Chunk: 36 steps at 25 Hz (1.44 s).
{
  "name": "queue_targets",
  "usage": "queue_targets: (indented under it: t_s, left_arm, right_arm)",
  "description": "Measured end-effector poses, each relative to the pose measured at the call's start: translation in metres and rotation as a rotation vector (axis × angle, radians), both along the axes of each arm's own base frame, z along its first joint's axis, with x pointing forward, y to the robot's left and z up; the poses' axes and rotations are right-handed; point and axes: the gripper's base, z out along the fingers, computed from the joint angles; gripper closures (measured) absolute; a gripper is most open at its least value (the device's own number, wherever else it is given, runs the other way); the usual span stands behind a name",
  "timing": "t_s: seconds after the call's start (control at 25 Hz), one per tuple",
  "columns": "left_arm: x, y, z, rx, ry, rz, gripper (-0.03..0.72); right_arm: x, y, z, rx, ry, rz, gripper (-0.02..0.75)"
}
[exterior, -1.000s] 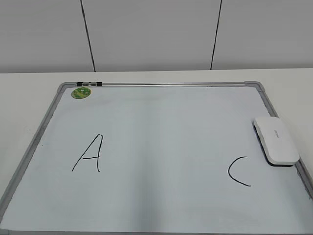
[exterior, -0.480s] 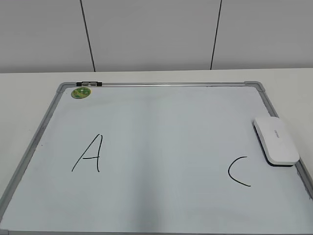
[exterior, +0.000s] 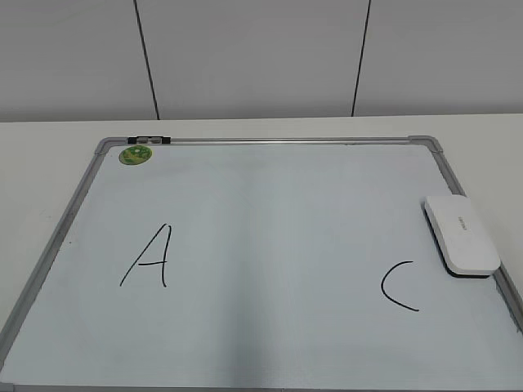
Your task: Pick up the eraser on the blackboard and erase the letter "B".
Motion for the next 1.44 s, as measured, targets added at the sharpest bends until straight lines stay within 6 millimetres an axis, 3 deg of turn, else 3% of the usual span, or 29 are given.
queue_targets:
  t_s: [0.24,1.44]
  left_arm:
    - [-0.011,0.000,-0.001,-0.003,-0.064,0.000,0.197]
    - [-0.013,0.000,-0.001,-0.005,-0.071,0.000,0.197]
  right_arm:
    - [-0.014,0.000,-0.001,0.003,-0.089,0.000,0.210]
    - [-0.014,-0.001,-0.001,0.001,-0.090,-0.001,0.210]
